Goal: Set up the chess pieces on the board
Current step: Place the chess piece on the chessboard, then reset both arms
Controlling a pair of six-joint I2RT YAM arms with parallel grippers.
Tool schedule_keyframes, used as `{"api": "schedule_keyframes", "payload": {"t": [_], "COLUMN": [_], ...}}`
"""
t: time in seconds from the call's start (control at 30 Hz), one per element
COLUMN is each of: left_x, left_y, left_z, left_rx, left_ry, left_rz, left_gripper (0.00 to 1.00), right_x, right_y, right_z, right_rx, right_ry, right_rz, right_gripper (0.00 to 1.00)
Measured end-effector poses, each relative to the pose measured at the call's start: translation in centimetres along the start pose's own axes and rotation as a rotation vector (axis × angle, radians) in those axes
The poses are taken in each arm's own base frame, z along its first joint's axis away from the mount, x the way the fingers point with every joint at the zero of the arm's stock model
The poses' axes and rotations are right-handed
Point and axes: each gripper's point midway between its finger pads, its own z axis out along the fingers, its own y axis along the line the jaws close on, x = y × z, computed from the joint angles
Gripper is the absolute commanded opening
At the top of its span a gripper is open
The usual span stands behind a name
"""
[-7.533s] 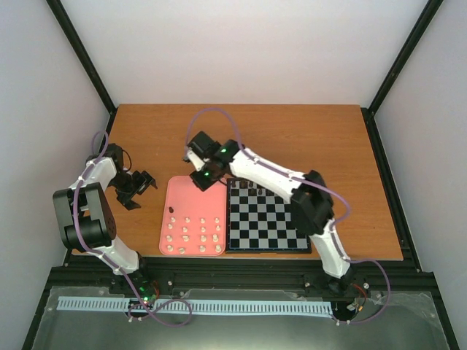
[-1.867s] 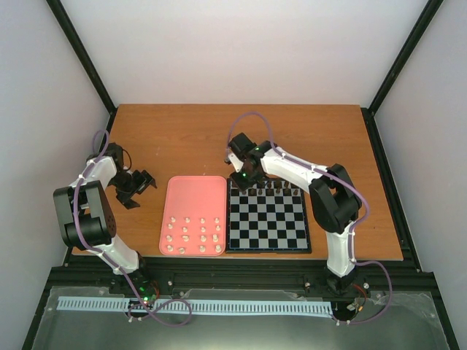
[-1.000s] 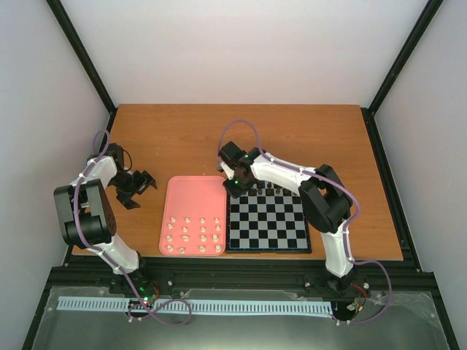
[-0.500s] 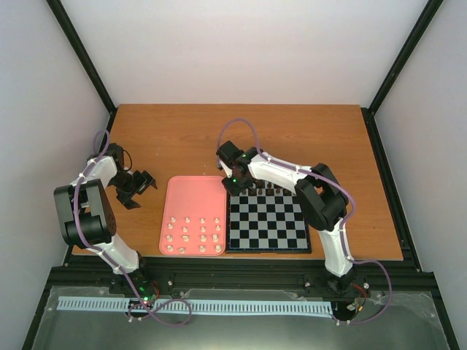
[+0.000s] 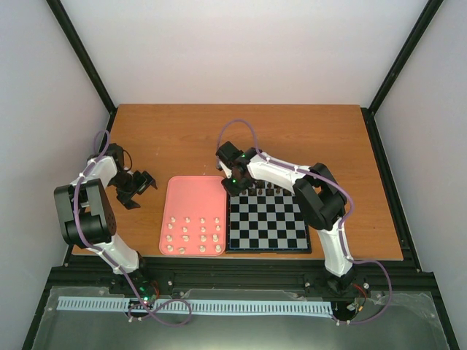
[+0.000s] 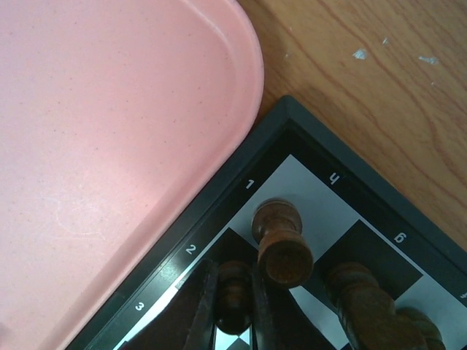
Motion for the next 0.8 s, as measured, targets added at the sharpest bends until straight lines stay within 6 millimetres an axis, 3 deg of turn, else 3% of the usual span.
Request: {"api": "schedule_keyframes", "payload": {"t": [0.37, 0.5, 0.53, 0.6, 0.8], "left_x": [0.0, 0.0, 0.0, 0.0, 0.0], "left_y": [0.1, 0.1, 0.1, 0.1, 0.1], "left_z": [0.2, 0.2, 0.2, 0.2, 0.1], "left_rx": [-0.004, -0.004, -0.004, -0.004, -0.011], "left_ry": [0.007, 0.007, 0.007, 0.007, 0.007], "left_rz": [0.001, 0.002, 0.002, 0.004, 0.014], "left_gripper": [1.0, 1.0, 1.0, 1.0, 1.0], "right_x": [0.2, -0.2, -0.3, -0.5, -1.1], "right_y": [0.3, 0.6, 0.6, 0.8, 0.6], "right_z": [-0.5, -3.0, -3.9, -6.0, -11.5], "right_rx": [-0.021, -0.03, -0.033, -0.04, -0.031], "right_ry": [0.0, -0.034, -0.047, -0.077, -0.159], "right_rz": [-0.003, -0.012, -0.014, -0.016, -0.011], "right_gripper": [0.35, 0.52, 0.63, 0.98, 1.0]}}
